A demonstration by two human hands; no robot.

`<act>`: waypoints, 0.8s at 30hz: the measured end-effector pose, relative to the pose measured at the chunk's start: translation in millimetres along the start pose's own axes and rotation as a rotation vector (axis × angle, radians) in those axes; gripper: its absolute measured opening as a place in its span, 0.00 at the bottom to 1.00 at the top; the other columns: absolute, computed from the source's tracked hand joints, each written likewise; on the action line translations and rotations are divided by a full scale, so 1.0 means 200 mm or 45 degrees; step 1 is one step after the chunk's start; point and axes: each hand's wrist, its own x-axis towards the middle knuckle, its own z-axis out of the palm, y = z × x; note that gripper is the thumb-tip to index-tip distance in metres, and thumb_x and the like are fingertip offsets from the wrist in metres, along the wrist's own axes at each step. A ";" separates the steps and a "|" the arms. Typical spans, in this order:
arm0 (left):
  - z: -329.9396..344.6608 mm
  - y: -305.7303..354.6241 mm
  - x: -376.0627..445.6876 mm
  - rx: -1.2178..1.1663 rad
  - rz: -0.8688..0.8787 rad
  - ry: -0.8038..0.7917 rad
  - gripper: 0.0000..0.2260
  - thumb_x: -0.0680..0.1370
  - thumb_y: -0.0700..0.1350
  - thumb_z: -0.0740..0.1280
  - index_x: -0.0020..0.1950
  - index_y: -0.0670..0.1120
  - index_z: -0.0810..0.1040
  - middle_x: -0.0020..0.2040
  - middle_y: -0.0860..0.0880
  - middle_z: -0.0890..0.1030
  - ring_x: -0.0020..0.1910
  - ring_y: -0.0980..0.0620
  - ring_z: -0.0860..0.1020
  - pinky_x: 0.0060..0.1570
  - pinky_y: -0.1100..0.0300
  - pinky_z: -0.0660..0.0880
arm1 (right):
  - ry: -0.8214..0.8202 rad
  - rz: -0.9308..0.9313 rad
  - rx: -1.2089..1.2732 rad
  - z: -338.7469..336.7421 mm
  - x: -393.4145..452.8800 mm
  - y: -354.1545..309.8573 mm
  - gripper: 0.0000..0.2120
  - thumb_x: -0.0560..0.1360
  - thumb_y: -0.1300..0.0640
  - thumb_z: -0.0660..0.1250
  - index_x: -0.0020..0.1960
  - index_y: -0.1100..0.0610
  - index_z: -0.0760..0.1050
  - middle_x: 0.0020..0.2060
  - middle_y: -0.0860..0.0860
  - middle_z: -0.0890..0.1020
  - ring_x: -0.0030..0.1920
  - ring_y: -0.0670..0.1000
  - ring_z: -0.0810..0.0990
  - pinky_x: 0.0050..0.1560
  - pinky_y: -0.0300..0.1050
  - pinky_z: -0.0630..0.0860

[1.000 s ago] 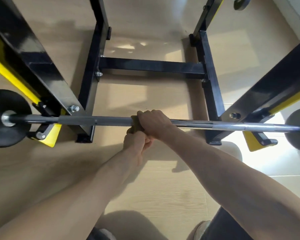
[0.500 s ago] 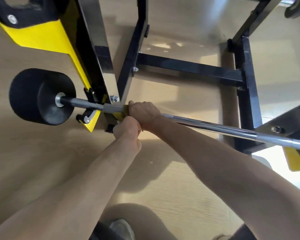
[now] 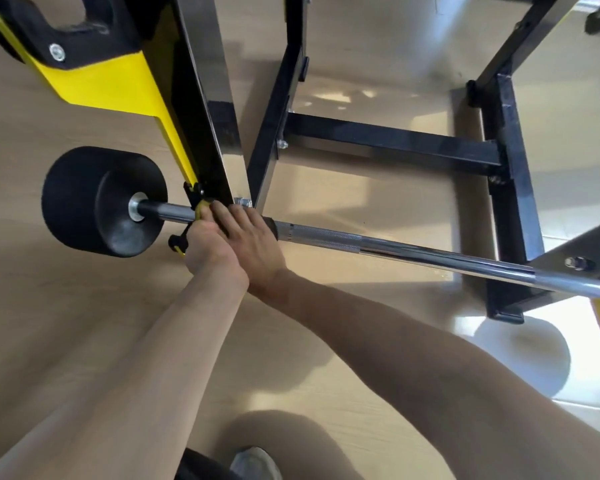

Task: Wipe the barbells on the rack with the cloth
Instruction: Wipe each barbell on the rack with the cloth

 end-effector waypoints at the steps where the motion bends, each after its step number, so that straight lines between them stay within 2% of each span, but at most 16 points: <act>1: 0.02 -0.08 -0.01 0.186 0.021 0.002 0.25 0.82 0.44 0.58 0.78 0.41 0.60 0.78 0.39 0.61 0.70 0.46 0.69 0.57 0.58 0.79 | 0.034 -0.056 0.013 0.02 -0.02 0.02 0.35 0.79 0.51 0.63 0.79 0.56 0.49 0.77 0.57 0.59 0.76 0.58 0.57 0.75 0.54 0.54; 2: 0.02 -0.13 -0.01 0.551 0.141 0.102 0.30 0.79 0.41 0.60 0.80 0.39 0.53 0.80 0.37 0.53 0.77 0.41 0.59 0.72 0.47 0.67 | 0.034 -0.110 0.039 0.01 -0.04 0.03 0.37 0.79 0.51 0.64 0.79 0.56 0.46 0.79 0.55 0.55 0.78 0.57 0.50 0.77 0.54 0.50; 3: 0.01 -0.15 -0.01 1.152 0.307 0.215 0.34 0.77 0.39 0.60 0.80 0.38 0.47 0.80 0.35 0.48 0.79 0.35 0.49 0.75 0.38 0.53 | 0.045 -0.129 0.069 0.04 -0.09 0.02 0.38 0.78 0.52 0.65 0.78 0.56 0.45 0.79 0.54 0.53 0.79 0.55 0.47 0.78 0.53 0.47; 4: 0.02 -0.14 -0.02 1.434 0.269 0.332 0.34 0.77 0.37 0.59 0.79 0.38 0.46 0.80 0.34 0.48 0.79 0.34 0.47 0.75 0.36 0.49 | 0.065 -0.133 0.135 0.05 -0.15 0.01 0.37 0.78 0.53 0.67 0.78 0.56 0.48 0.79 0.54 0.56 0.78 0.54 0.48 0.78 0.51 0.47; 5: 0.00 -0.16 0.05 1.385 0.154 0.330 0.31 0.78 0.38 0.59 0.79 0.39 0.51 0.79 0.35 0.54 0.78 0.35 0.53 0.76 0.39 0.53 | 0.067 -0.056 0.306 0.07 -0.21 0.00 0.36 0.76 0.55 0.68 0.78 0.57 0.54 0.76 0.55 0.63 0.77 0.53 0.54 0.77 0.49 0.52; 6: -0.01 -0.23 0.09 0.977 -0.140 0.302 0.27 0.77 0.40 0.60 0.77 0.43 0.61 0.76 0.39 0.65 0.75 0.38 0.64 0.74 0.42 0.62 | -0.063 0.072 0.560 0.08 -0.26 -0.01 0.31 0.76 0.58 0.69 0.76 0.57 0.62 0.71 0.57 0.72 0.72 0.54 0.64 0.74 0.49 0.62; 7: -0.05 -0.18 0.08 0.642 -0.346 0.397 0.23 0.75 0.44 0.63 0.71 0.46 0.71 0.68 0.42 0.74 0.67 0.40 0.73 0.66 0.44 0.71 | -0.255 0.256 0.810 0.07 -0.31 -0.01 0.22 0.77 0.59 0.67 0.70 0.56 0.69 0.62 0.58 0.79 0.64 0.56 0.74 0.66 0.50 0.72; 8: -0.07 -0.14 0.04 0.652 -0.522 0.333 0.19 0.73 0.46 0.64 0.64 0.47 0.76 0.61 0.43 0.78 0.59 0.41 0.77 0.59 0.45 0.74 | -0.455 0.445 0.987 0.07 -0.38 0.02 0.12 0.79 0.58 0.64 0.62 0.57 0.72 0.52 0.58 0.82 0.54 0.58 0.80 0.56 0.50 0.78; 9: -0.08 -0.15 -0.02 0.644 -0.558 0.163 0.16 0.73 0.47 0.66 0.59 0.47 0.77 0.57 0.43 0.79 0.55 0.41 0.78 0.55 0.46 0.75 | -0.567 0.630 1.136 0.09 -0.44 0.06 0.06 0.81 0.56 0.61 0.55 0.58 0.72 0.45 0.56 0.83 0.46 0.57 0.82 0.49 0.48 0.79; 10: -0.06 -0.16 -0.07 0.821 -0.525 -0.001 0.13 0.74 0.47 0.66 0.57 0.46 0.77 0.55 0.43 0.79 0.54 0.41 0.78 0.52 0.47 0.76 | -0.577 0.802 1.282 0.11 -0.50 0.10 0.09 0.82 0.53 0.59 0.50 0.58 0.72 0.43 0.55 0.82 0.43 0.56 0.81 0.48 0.47 0.79; 11: -0.03 -0.19 -0.13 0.959 -0.486 -0.145 0.11 0.76 0.46 0.66 0.57 0.45 0.77 0.54 0.43 0.79 0.54 0.42 0.78 0.51 0.47 0.76 | -0.546 0.983 1.454 0.12 -0.54 0.13 0.12 0.82 0.50 0.59 0.48 0.58 0.73 0.44 0.55 0.82 0.44 0.56 0.81 0.50 0.49 0.79; 14: 0.06 -0.28 -0.26 1.495 -0.075 -0.405 0.10 0.80 0.47 0.64 0.56 0.41 0.77 0.51 0.44 0.79 0.51 0.46 0.78 0.58 0.51 0.76 | -0.453 1.461 2.106 0.11 -0.60 0.20 0.14 0.80 0.48 0.63 0.57 0.58 0.76 0.52 0.58 0.82 0.53 0.58 0.81 0.52 0.53 0.81; 16: 0.14 -0.33 -0.31 1.709 0.182 -0.463 0.09 0.81 0.47 0.63 0.56 0.43 0.77 0.49 0.47 0.78 0.49 0.48 0.76 0.57 0.53 0.75 | -0.387 1.535 2.382 0.10 -0.64 0.24 0.19 0.79 0.47 0.63 0.64 0.58 0.74 0.57 0.62 0.80 0.53 0.59 0.79 0.48 0.52 0.81; 19: 0.18 -0.43 -0.43 1.818 0.297 -0.508 0.10 0.80 0.49 0.65 0.58 0.46 0.77 0.53 0.49 0.79 0.51 0.49 0.76 0.55 0.54 0.76 | -0.285 1.536 2.583 -0.03 -0.78 0.28 0.20 0.81 0.50 0.58 0.70 0.58 0.70 0.63 0.64 0.77 0.57 0.59 0.78 0.46 0.49 0.80; 22: 0.18 -0.45 -0.63 1.792 0.261 -0.576 0.10 0.79 0.50 0.65 0.57 0.47 0.77 0.55 0.46 0.81 0.54 0.45 0.79 0.54 0.49 0.79 | -0.300 1.473 2.635 -0.34 -0.95 0.31 0.16 0.83 0.58 0.53 0.68 0.59 0.70 0.57 0.60 0.81 0.55 0.57 0.79 0.47 0.48 0.80; 24: 0.18 -0.41 -0.82 1.778 0.232 -0.675 0.11 0.81 0.50 0.63 0.59 0.46 0.74 0.55 0.45 0.81 0.52 0.45 0.79 0.52 0.52 0.78 | -0.331 1.427 2.554 -0.60 -1.04 0.34 0.16 0.81 0.66 0.53 0.64 0.61 0.74 0.51 0.61 0.81 0.50 0.58 0.80 0.49 0.52 0.80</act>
